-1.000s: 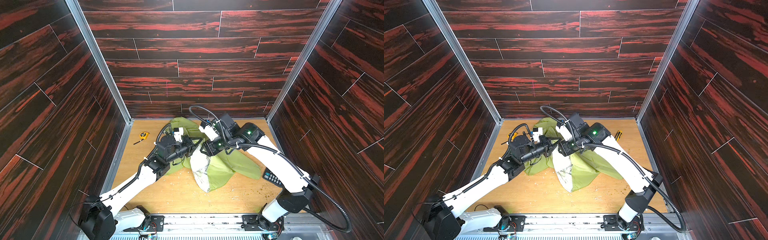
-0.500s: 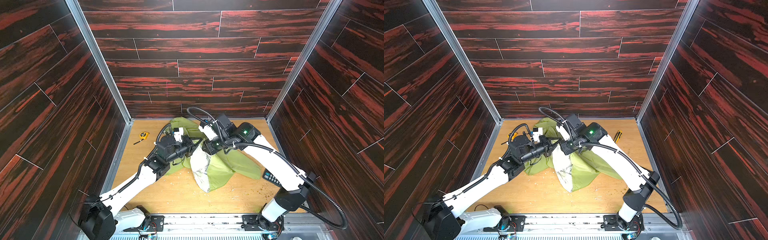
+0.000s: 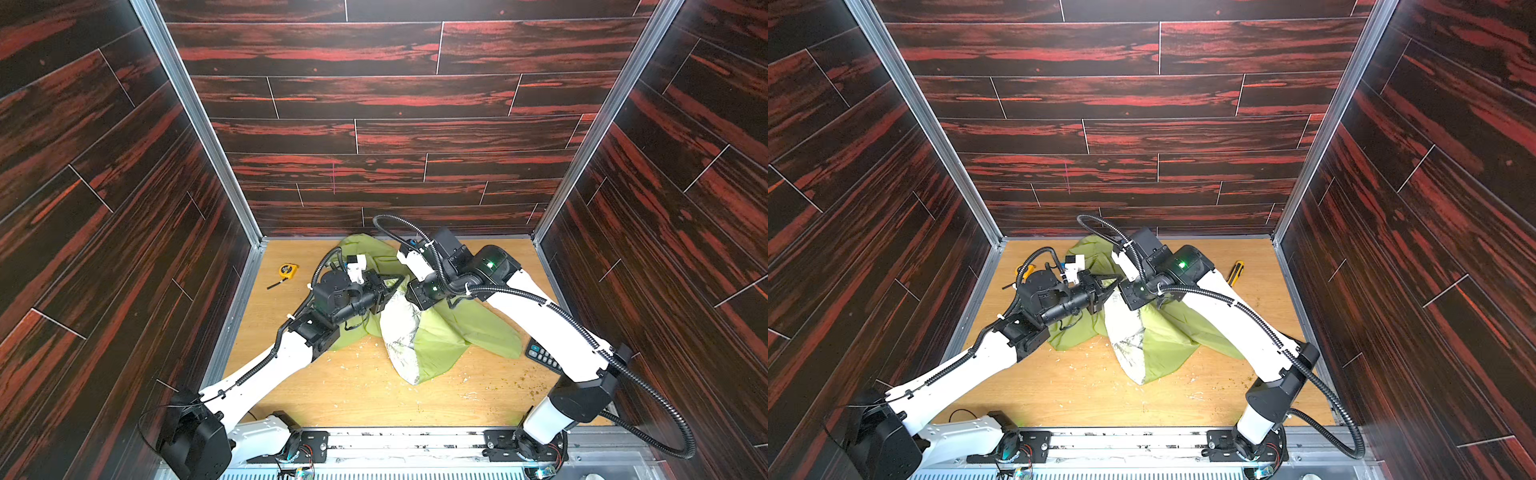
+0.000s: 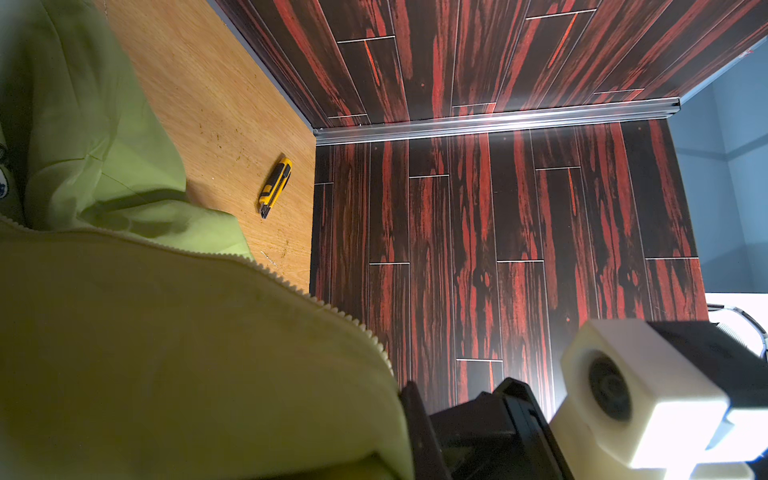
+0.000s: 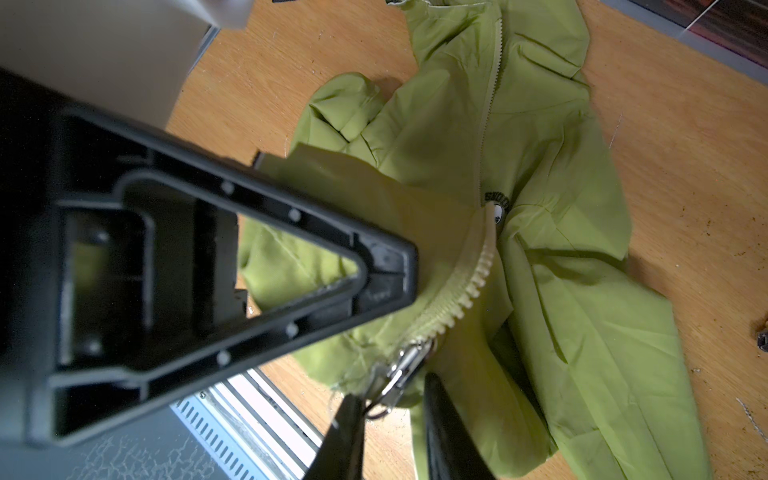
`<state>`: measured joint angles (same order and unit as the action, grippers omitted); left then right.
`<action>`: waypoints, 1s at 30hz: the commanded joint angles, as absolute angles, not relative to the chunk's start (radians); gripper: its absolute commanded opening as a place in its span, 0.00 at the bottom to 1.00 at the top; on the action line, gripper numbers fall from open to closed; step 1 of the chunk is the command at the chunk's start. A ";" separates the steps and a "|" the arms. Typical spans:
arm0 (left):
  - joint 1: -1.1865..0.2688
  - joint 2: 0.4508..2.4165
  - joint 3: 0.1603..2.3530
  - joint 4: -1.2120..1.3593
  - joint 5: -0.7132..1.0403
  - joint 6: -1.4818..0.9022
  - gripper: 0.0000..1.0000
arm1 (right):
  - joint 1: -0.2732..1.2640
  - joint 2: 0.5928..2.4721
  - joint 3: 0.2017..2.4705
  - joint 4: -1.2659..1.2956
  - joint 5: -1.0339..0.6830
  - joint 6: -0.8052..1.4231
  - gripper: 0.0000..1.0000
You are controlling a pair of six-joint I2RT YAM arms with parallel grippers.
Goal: Zip up the jacket
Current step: 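Grasp the metal zipper pull with the right gripper while left holds the edge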
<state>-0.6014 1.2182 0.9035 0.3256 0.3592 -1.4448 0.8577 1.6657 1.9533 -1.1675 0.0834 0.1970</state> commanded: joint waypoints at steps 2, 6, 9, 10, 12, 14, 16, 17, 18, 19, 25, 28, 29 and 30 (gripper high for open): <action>-0.601 1.204 0.931 0.357 0.376 -1.442 0.00 | 0.862 1.640 1.979 -1.189 0.091 0.186 0.27; -0.601 1.204 0.933 0.356 0.381 -1.443 0.00 | 0.863 1.635 1.983 -1.188 0.085 0.190 0.30; -0.600 1.201 0.931 0.356 0.382 -1.441 0.00 | 0.863 1.633 1.991 -1.189 0.082 0.190 0.30; -0.599 1.200 0.931 0.355 0.381 -1.442 0.00 | 0.863 1.632 1.992 -1.189 0.081 0.190 0.30; -0.600 1.198 0.929 0.354 0.382 -1.442 0.00 | 0.863 1.630 1.994 -1.192 0.079 0.190 0.30; -0.600 1.195 0.930 0.354 0.383 -1.440 0.00 | 0.863 1.629 1.996 -1.195 0.078 0.189 0.29; -0.600 1.194 0.927 0.354 0.382 -1.440 0.00 | 0.863 1.626 1.995 -1.196 0.075 0.188 0.29; -0.600 1.193 0.926 0.354 0.382 -1.439 0.00 | 0.862 1.623 1.994 -1.196 0.074 0.188 0.29; -0.600 1.192 0.926 0.354 0.383 -1.438 0.00 | 0.863 1.621 1.991 -1.197 0.072 0.186 0.29; -0.601 1.192 0.926 0.354 0.383 -1.439 0.00 | 0.863 1.619 1.990 -1.196 0.072 0.187 0.29; -0.600 1.189 0.925 0.353 0.384 -1.437 0.00 | 0.863 1.606 1.973 -1.193 0.060 0.187 0.29; -0.600 1.189 0.926 0.353 0.384 -1.436 0.00 | 0.863 1.599 1.961 -1.191 0.051 0.186 0.32; -0.600 1.189 0.928 0.353 0.384 -1.435 0.00 | 0.863 1.597 1.957 -1.190 0.048 0.184 0.34; -0.601 1.190 0.929 0.353 0.385 -1.436 0.00 | 0.862 1.594 1.952 -1.190 0.047 0.185 0.36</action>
<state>-0.6014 1.2182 0.9035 0.3256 0.3740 -1.4441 0.8577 1.6459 1.9671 -1.1728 0.0635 0.1970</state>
